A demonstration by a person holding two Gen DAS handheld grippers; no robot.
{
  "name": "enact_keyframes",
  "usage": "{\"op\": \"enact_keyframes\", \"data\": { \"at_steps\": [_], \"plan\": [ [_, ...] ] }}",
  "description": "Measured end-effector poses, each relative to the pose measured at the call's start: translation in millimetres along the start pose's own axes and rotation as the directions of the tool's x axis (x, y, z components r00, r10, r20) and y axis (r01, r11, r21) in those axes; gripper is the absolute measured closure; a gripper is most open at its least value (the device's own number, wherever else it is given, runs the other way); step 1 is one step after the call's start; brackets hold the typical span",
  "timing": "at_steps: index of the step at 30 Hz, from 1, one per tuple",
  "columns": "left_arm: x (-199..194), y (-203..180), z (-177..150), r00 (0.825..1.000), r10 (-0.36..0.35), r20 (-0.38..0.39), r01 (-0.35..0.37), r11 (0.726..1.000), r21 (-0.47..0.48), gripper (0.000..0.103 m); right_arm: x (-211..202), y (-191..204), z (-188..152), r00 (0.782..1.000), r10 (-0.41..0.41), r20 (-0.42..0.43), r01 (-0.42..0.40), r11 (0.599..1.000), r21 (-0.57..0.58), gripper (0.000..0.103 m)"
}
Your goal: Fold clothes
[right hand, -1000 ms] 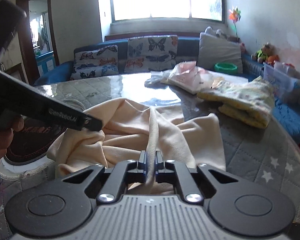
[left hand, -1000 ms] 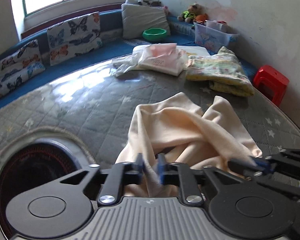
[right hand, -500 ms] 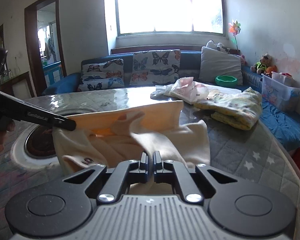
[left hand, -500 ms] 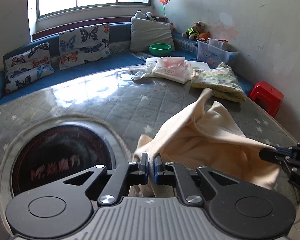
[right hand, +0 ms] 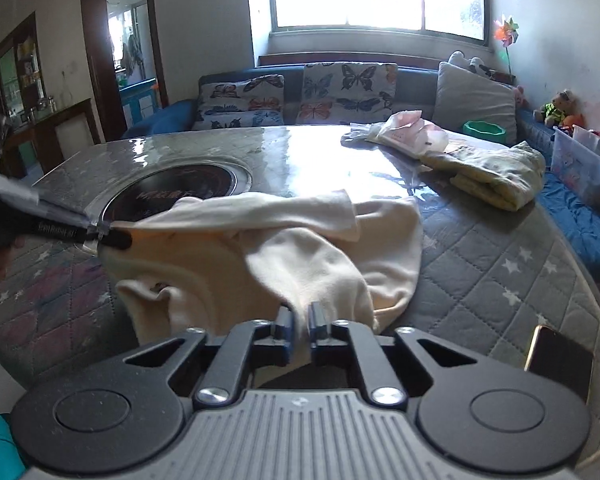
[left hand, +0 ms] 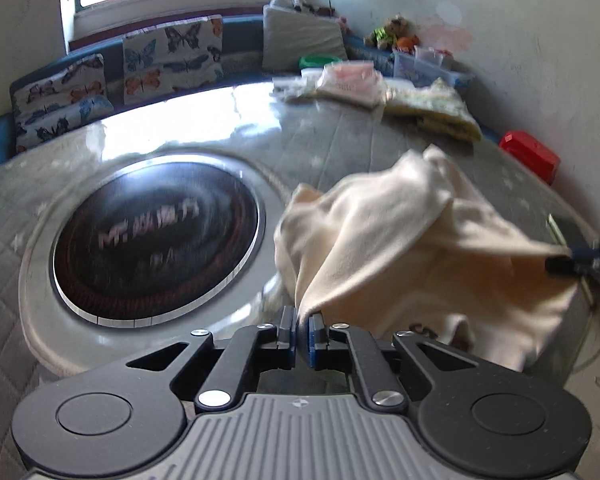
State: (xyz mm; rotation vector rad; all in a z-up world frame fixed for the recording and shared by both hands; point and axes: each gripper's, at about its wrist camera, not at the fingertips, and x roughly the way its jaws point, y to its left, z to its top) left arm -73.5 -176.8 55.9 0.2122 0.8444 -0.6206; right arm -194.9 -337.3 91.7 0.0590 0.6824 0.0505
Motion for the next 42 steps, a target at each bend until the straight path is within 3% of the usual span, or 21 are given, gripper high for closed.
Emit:
{"op": "enact_keyframes", "data": {
  "at_steps": [2,6,10,15,23,29,31,33,37,42],
  "plan": [
    [-1.7,0.5,-4.9,1.0,0.001,-0.012,-0.001,1.0,0.012,0.091,-2.0,1.9,3.3,1.0,0.004,0.014,-0.004,1.0,-0.002,0.089],
    [-10.0,-1.8,-2.4,1.0,0.015,0.019,-0.015,0.999,0.032,0.077,4.1,10.7,20.0,0.999,0.024,0.047,-0.021,0.999,-0.05,0.07],
    [-16.9,-14.6,12.6,0.997,-0.004,0.081,-0.003,0.997,0.079,0.063,31.0,20.0,26.6,0.999,0.053,0.012,-0.052,0.995,-0.084,0.069],
    [-7.2,-43.5,39.3,0.989,-0.059,0.135,0.038,0.988,0.151,0.059,72.3,25.8,23.9,0.997,0.066,-0.033,-0.069,0.995,-0.078,0.068],
    [37.3,-83.2,69.3,0.971,-0.216,0.099,0.184,0.946,0.266,0.06,86.4,21.5,13.1,0.995,0.089,-0.052,-0.092,0.995,-0.045,0.068],
    [71.8,-98.1,68.5,0.989,-0.135,0.064,0.108,0.941,0.32,0.065,85.8,12.4,8.6,0.993,0.096,-0.065,-0.097,0.995,-0.026,0.066],
    [71.5,-98.3,65.5,0.991,-0.095,0.092,0.058,0.938,0.341,0.085,86.2,11.6,8.8,0.993,0.097,-0.064,-0.099,0.995,-0.029,0.065],
    [67.6,-92.4,65.3,0.99,-0.088,0.112,0.047,0.944,0.327,0.092,86.8,11.6,8.8,0.993,0.097,-0.063,-0.099,0.995,-0.031,0.065],
    [51.3,-72.7,69.2,0.983,-0.085,0.161,0.04,0.963,0.265,0.095,87.5,11.9,9.6,0.994,0.094,-0.062,-0.097,0.995,-0.037,0.065],
    [31.8,-47.9,62.9,0.982,-0.105,0.16,0.073,0.978,0.194,0.096,84.3,10.3,11.5,0.996,0.077,-0.051,-0.079,0.996,-0.037,0.065]
  ]
}}
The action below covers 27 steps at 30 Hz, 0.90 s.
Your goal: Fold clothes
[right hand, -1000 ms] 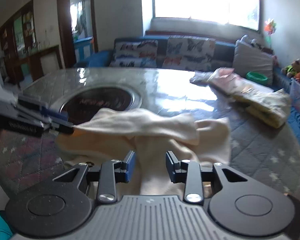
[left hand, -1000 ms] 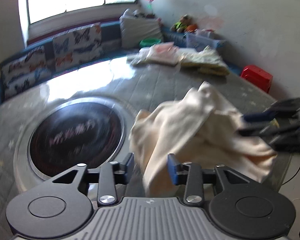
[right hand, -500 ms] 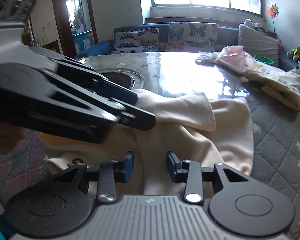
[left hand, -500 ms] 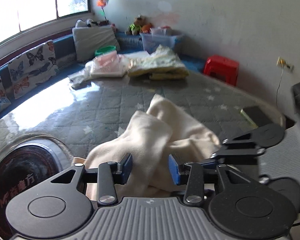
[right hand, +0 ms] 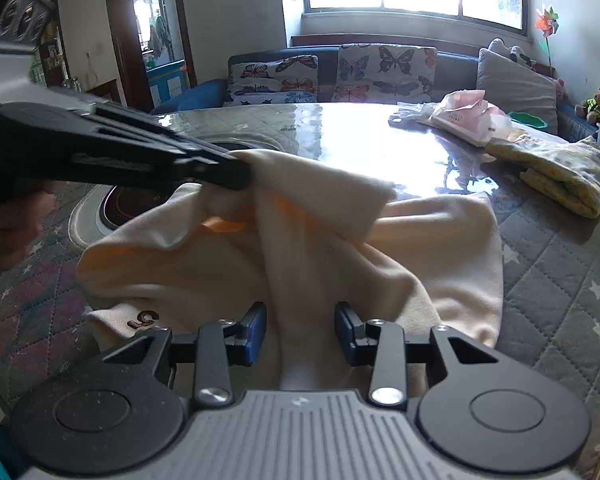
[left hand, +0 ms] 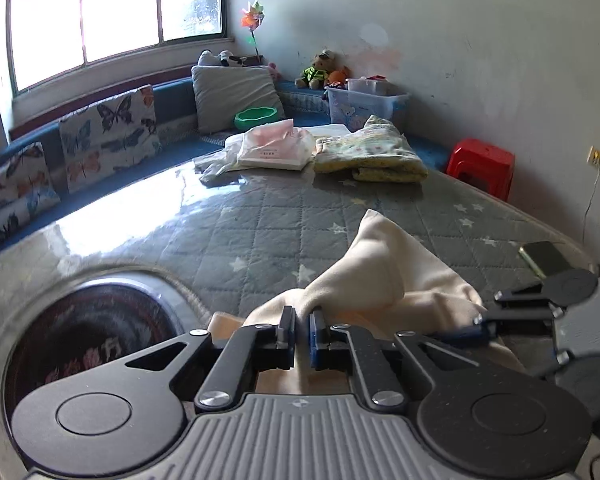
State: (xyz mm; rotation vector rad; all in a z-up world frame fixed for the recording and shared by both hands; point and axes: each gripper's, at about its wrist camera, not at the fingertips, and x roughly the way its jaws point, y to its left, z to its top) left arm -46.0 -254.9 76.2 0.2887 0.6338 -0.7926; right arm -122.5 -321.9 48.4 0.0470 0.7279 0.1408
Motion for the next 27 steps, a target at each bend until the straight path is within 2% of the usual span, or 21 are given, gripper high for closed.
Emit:
{"op": "enact_keyframes", "data": {
  "at_steps": [4,10,14,18,23,25,27],
  "plan": [
    [-16.0,8.3,-16.5,1.0,0.002,-0.016,-0.002,1.0,-0.005,0.096,-6.4,-5.5,1.8,1.0,-0.023,0.02,0.023,1.0,0.013,0.065],
    [-41.7,0.3,-39.1,0.994,-0.103,-0.038,0.105,0.991,0.077,0.095,-12.2,-15.9,10.9,0.998,-0.053,0.046,0.052,0.998,0.025,0.065],
    [-58.0,18.4,-23.5,0.99,-0.139,0.031,0.139,0.99,0.022,0.093,-17.7,-29.0,16.7,0.997,-0.055,0.057,0.051,0.997,0.063,0.065],
    [-48.5,40.4,2.6,0.997,-0.039,0.074,0.04,0.999,-0.02,0.093,-17.5,-43.3,21.4,0.993,-0.102,0.063,0.097,0.992,0.079,0.065],
    [7.9,68.9,19.3,0.999,0.024,-0.043,-0.027,0.997,-0.067,0.09,-11.1,-60.1,23.8,0.99,-0.127,0.056,0.118,0.985,0.129,0.065],
    [28.4,73.6,19.2,0.996,0.023,-0.086,-0.028,0.998,-0.056,0.082,-10.2,-62.7,21.9,0.99,-0.129,0.049,0.121,0.982,0.142,0.065],
    [45.5,75.0,15.4,0.992,0.029,-0.121,-0.035,0.998,-0.047,0.08,-10.7,-62.0,19.0,0.992,-0.118,0.038,0.111,0.984,0.14,0.064]
  ]
}}
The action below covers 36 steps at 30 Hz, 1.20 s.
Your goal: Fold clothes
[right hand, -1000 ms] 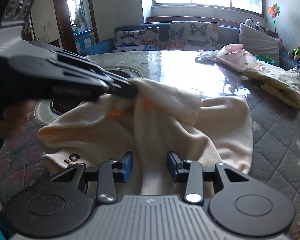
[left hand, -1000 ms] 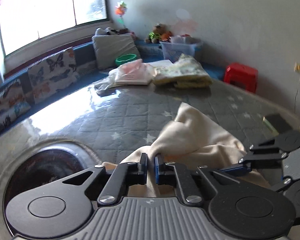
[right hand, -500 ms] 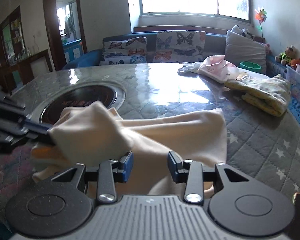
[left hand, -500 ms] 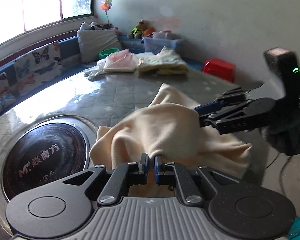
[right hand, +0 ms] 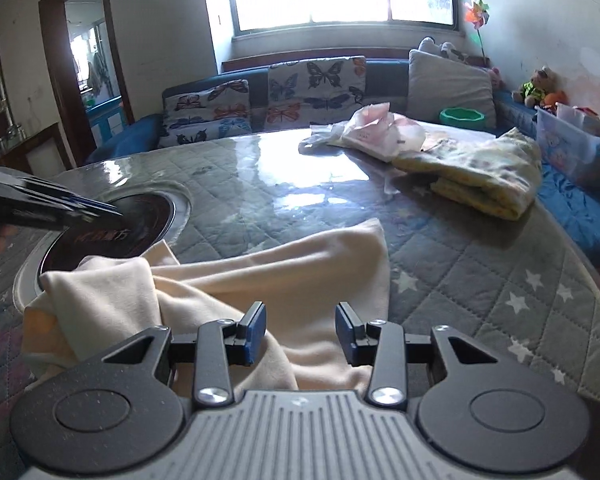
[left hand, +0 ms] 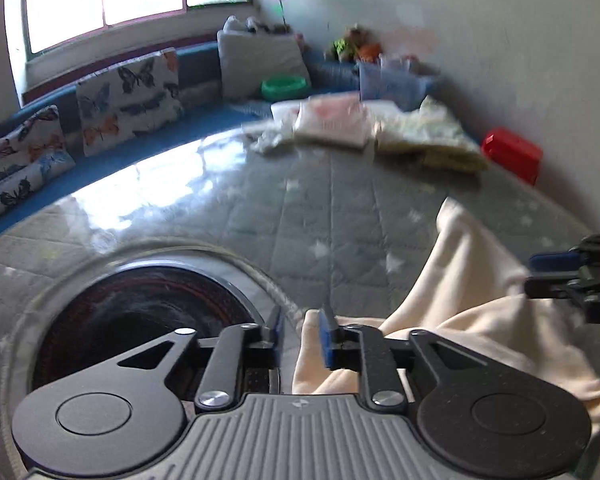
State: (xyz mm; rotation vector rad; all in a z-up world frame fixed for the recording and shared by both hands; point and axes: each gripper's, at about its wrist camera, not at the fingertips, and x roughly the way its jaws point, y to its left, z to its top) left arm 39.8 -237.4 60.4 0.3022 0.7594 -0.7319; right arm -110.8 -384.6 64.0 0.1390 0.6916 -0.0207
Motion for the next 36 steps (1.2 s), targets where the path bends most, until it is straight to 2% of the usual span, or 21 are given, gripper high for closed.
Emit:
{"op": "enact_keyframes", "data": {
  "at_steps": [2,4,6,9,15,16,18,23,25,27,30,33,36],
  "plan": [
    [12.2,-0.5,-2.5,1.0,-0.015,-0.024,0.015,1.0,-0.001,0.075,-3.1,3.5,-2.9,1.0,0.015,-0.005,-0.015,1.0,-0.009,0.064],
    [18.7,-0.7,-4.6,0.999,-0.032,-0.038,0.031,0.999,-0.008,0.059,-7.3,8.1,-5.6,0.999,0.031,-0.008,-0.031,0.999,-0.019,0.06],
    [21.2,-4.7,-8.6,0.998,-0.041,-0.041,0.041,0.999,0.007,0.059,-12.8,13.0,-8.0,0.999,0.051,-0.007,-0.051,0.998,-0.03,0.057],
    [22.6,-12.0,-12.9,0.997,-0.053,-0.049,0.054,0.998,0.037,0.062,-18.8,21.7,-11.8,0.997,0.081,-0.014,-0.081,0.995,-0.053,0.056],
    [29.2,-9.4,-16.2,0.996,-0.062,-0.06,0.061,0.998,-0.012,0.089,-20.3,38.0,-17.7,0.993,0.107,-0.041,-0.11,0.99,-0.093,0.052],
    [27.5,-8.9,-16.8,0.997,-0.049,-0.055,0.048,0.999,-0.014,0.096,-19.6,40.4,-18.1,0.993,0.112,-0.049,-0.116,0.988,-0.1,0.052],
    [23.8,-7.1,-18.1,0.999,-0.022,-0.045,0.021,1.0,-0.023,0.099,-18.4,46.1,-18.4,0.991,0.12,-0.059,-0.126,0.985,-0.121,0.052],
    [8.1,20.7,-26.6,0.997,0.073,-0.031,-0.076,0.991,-0.107,0.101,-10.8,64.3,-19.2,0.984,0.149,-0.093,-0.164,0.971,-0.176,0.051],
    [2.1,31.6,-29.7,0.995,0.093,-0.029,-0.096,0.985,-0.141,0.101,-8.5,70.2,-20.0,0.982,0.161,-0.098,-0.177,0.967,-0.185,0.051],
    [-2.1,36.8,-30.1,0.999,0.044,-0.022,-0.047,0.987,-0.157,0.101,-6.7,74.1,-21.1,0.981,0.167,-0.102,-0.183,0.966,-0.185,0.051],
    [-4.0,24.3,-23.9,1.0,-0.008,0.008,0.009,0.995,-0.096,0.097,-4.8,78.4,-23.8,0.979,0.171,-0.112,-0.189,0.965,-0.182,0.05],
    [4.2,8.0,-15.6,0.999,-0.042,0.01,0.042,0.998,-0.047,0.091,-6.0,79.8,-26.5,0.979,0.166,-0.118,-0.185,0.966,-0.181,0.049],
    [16.8,-2.0,-10.1,0.998,-0.056,-0.009,0.055,0.998,-0.032,0.079,-8.5,79.0,-26.8,0.979,0.165,-0.118,-0.185,0.966,-0.183,0.048]
  ]
}}
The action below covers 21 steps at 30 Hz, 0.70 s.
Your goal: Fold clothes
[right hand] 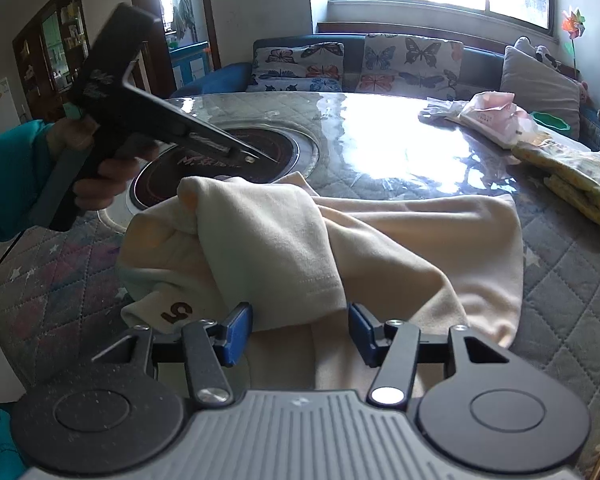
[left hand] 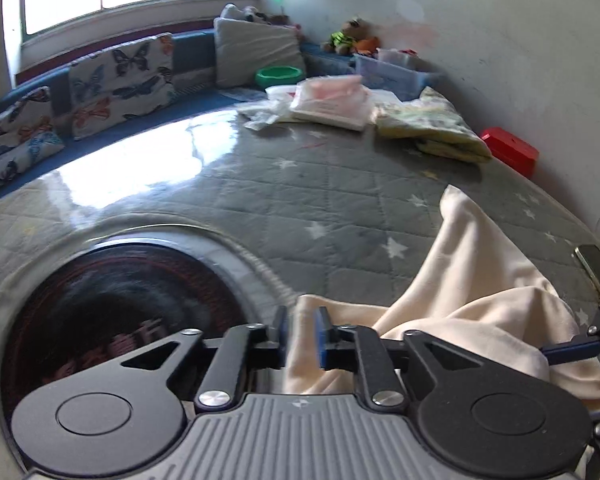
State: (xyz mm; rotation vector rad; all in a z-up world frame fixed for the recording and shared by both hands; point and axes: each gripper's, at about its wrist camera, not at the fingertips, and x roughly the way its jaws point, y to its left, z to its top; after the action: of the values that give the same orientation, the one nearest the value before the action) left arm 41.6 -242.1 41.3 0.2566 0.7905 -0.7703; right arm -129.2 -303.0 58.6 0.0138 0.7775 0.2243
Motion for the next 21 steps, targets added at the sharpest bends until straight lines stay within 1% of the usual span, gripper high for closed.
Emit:
{"op": "enact_keyframes", "data": {
  "at_steps": [1,3,6,7,8,9,10,13,16,17,19,21],
  "plan": [
    [3.7,-1.6,0.2,1.0,-0.003,-0.006,0.003,1.0,0.003,0.075,-0.7,-0.8,0.2,1.0,-0.001,0.001,0.001,1.0,-0.001,0.047],
    [10.7,-3.5,-0.2,1.0,-0.017,-0.025,0.017,1.0,0.006,0.075,-1.2,-2.9,0.7,1.0,-0.003,0.002,0.003,1.0,0.0,0.046],
    [18.3,-6.9,-3.6,0.999,-0.019,-0.038,0.02,1.0,0.016,0.077,-0.1,-6.1,-0.3,1.0,-0.002,-0.001,0.002,1.0,0.004,0.046],
    [18.1,-7.5,-4.9,0.999,-0.016,-0.029,0.017,1.0,0.019,0.083,0.0,-6.6,-0.6,1.0,-0.002,-0.002,0.002,1.0,0.005,0.046],
    [17.3,-7.8,-6.0,1.0,-0.005,-0.022,0.006,1.0,0.022,0.088,0.4,-7.3,-1.5,1.0,0.001,-0.003,-0.001,1.0,0.009,0.046],
    [16.4,-7.7,-6.4,1.0,0.015,-0.016,-0.014,1.0,0.025,0.096,0.7,-7.5,-2.2,1.0,0.003,-0.003,-0.003,1.0,0.01,0.046],
    [15.2,-7.2,-6.7,0.999,0.036,-0.01,-0.035,0.999,0.026,0.097,0.8,-7.3,-2.9,1.0,0.003,-0.004,-0.003,1.0,0.01,0.046],
    [10.4,-2.3,-8.0,0.994,0.111,0.014,-0.111,0.994,0.022,0.099,1.1,-6.0,-4.3,1.0,0.008,-0.006,-0.008,1.0,0.005,0.046],
    [5.7,10.1,-8.5,0.984,0.178,0.03,-0.178,0.984,-0.01,0.099,0.9,-5.6,-2.5,1.0,0.012,-0.001,-0.012,1.0,0.006,0.046],
    [4.1,14.9,-8.7,0.982,0.185,0.03,-0.185,0.982,-0.026,0.099,0.6,-6.2,-1.4,1.0,0.016,0.003,-0.016,1.0,0.01,0.046],
    [0.3,24.1,-8.8,0.985,0.17,0.024,-0.169,0.984,-0.057,0.099,-1.6,-10.5,4.3,0.999,0.029,0.022,-0.029,0.999,0.026,0.046],
    [-3.9,26.2,-9.3,0.984,0.172,0.034,-0.17,0.984,-0.057,0.099,-5.4,-16.0,14.1,0.999,0.017,0.051,-0.018,1.0,0.025,0.046]
  ]
}}
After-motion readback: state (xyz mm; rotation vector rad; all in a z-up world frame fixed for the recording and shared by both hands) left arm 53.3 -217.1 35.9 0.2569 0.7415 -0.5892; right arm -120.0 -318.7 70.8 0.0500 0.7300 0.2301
